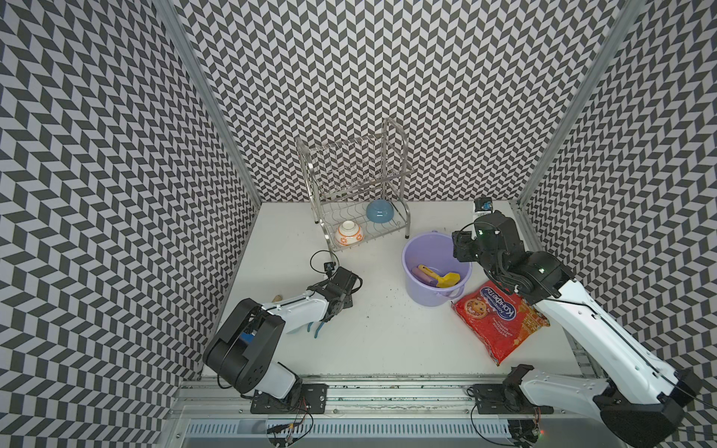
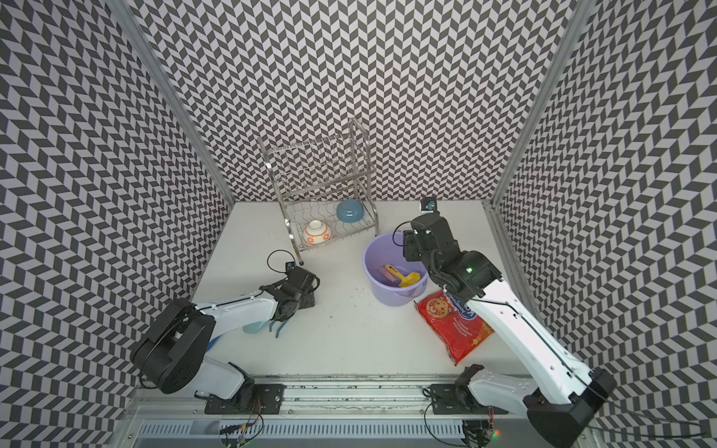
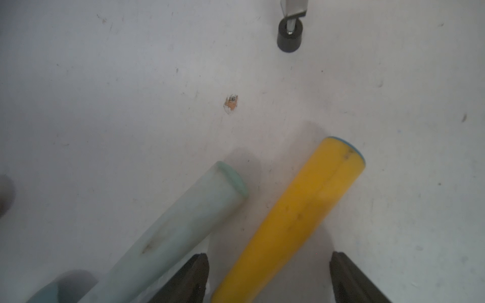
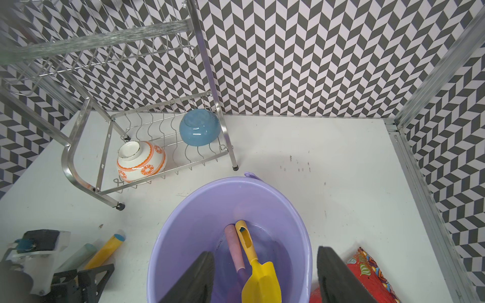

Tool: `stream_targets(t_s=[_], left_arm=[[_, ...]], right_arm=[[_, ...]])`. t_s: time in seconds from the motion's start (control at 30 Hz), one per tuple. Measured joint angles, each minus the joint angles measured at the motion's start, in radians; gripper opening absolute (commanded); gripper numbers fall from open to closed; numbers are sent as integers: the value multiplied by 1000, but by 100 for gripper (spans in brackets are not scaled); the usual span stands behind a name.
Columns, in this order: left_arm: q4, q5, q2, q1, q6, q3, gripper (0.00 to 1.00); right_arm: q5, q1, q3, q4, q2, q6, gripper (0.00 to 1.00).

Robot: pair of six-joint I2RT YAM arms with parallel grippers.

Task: Organize the gardening tools
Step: Pick up the gardening tool from the center of the board.

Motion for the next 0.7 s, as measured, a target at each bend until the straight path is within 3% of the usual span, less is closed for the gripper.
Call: stream_targets(t_s=[0.13, 0.5, 0.7], left_arm=[[18, 0, 36, 0, 3, 27, 60], [48, 4, 62, 0, -5, 51, 17], [54, 8, 4, 5, -29, 51, 7]], right_arm=[[0, 0, 0, 3, 0, 0, 65], [-6, 0, -31, 23, -5, 0, 65], [-27, -1, -61, 53, -25, 0, 65]])
